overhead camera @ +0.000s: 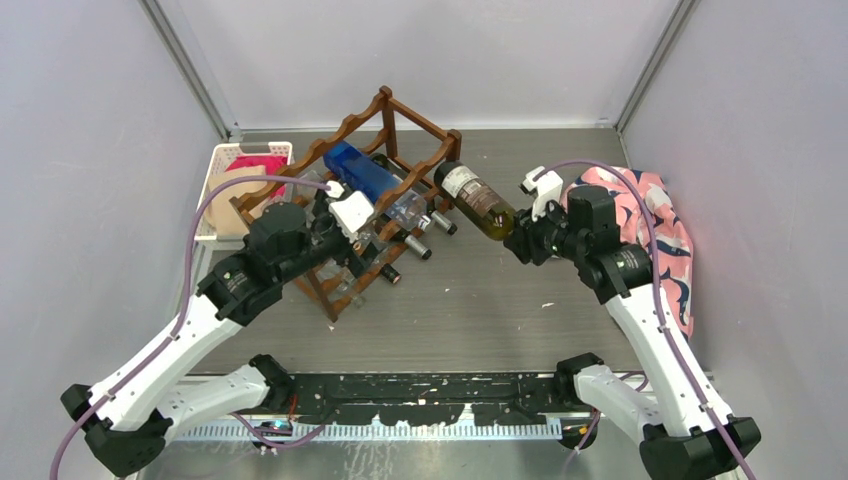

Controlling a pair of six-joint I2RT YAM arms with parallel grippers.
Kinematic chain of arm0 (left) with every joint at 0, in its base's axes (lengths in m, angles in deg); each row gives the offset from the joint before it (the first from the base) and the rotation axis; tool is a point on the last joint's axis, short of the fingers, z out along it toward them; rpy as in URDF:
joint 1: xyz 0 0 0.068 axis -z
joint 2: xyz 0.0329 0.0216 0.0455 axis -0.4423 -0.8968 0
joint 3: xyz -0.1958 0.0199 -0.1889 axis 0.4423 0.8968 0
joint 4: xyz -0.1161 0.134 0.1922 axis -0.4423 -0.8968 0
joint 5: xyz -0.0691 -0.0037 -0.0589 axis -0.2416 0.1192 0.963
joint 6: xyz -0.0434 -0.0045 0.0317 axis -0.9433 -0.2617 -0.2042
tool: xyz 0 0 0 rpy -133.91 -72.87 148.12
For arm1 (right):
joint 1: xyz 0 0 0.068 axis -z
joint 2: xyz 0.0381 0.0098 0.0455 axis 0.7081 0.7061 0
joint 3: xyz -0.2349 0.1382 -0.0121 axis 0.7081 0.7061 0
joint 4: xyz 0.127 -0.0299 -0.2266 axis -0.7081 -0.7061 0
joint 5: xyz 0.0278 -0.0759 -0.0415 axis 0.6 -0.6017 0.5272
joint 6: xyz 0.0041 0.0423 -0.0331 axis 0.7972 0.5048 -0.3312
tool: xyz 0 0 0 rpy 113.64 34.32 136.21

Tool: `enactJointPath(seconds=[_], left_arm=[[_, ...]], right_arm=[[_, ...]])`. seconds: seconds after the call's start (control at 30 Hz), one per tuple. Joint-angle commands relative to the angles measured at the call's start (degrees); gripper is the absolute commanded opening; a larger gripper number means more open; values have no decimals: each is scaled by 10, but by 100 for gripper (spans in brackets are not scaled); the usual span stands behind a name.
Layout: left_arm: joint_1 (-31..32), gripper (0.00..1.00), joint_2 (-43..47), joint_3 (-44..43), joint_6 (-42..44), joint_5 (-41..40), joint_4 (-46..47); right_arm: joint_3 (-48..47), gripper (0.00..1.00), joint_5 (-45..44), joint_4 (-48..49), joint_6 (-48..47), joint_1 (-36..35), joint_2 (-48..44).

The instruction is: Put the wine bottle on the wine rack

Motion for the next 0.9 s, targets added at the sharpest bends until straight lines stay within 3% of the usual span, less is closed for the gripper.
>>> enactJointPath(seconds=[0.0,0.5,0.87], left_arm=[[-6,100,16,4,4,-8,60],[-7,99,18,17,6,-6,68],[-8,99,21,24,9,-12,72]], right_arm=[[-15,1,47,146,27,3,1],[12,1,65,178,46,4,19],[16,1,102,259,69,3,75]])
